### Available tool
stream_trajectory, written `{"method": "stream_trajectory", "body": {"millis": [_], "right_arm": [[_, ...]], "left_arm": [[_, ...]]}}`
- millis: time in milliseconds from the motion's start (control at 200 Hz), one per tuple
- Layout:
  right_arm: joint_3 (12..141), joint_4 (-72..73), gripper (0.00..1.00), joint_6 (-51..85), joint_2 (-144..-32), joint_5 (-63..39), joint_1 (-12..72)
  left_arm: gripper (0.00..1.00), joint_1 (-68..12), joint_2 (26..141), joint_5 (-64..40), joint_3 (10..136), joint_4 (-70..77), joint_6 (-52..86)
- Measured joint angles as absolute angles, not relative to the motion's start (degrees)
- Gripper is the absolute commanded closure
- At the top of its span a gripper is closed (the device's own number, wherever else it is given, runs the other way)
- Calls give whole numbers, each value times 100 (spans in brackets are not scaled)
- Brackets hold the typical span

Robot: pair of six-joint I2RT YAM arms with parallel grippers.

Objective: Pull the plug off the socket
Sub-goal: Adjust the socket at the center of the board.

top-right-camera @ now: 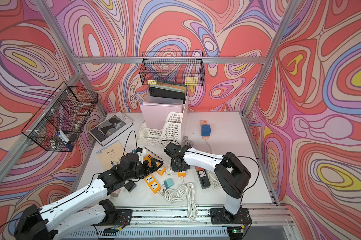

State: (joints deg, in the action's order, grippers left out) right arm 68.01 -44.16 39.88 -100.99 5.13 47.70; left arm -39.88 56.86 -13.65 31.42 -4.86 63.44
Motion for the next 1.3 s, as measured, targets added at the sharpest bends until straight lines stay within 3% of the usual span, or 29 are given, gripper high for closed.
{"method": "stream_trajectory", "body": {"millis": [140,391,636,871,1112,1302], "right_arm": [[6370,-4091,83,3983,-9439,353,4735],[5264,-3190,86,3813,-8197,-336,4670],[4737,-2523,86,3507,-7767,-919,4611],[4727,-2362,87,3197,-7625,-1391,4615],[4685,-2211,87,3065,-7590,-1682,4617],[4685,-2180,87,3048,-7592,-1828,4587]], "left_arm": [[18,-3975,6427,-1894,3236,115,6351],[16,-3905,7214,-2303,3258,882,6582],[13,-3472,7815,-2357,3350,1717,6888],[16,-3450,8781,-2628,3835,2110,6792],[38,-3450,8903,-2676,3828,2209,6733],[69,-3450,8766,-2556,3614,2298,6816]]}}
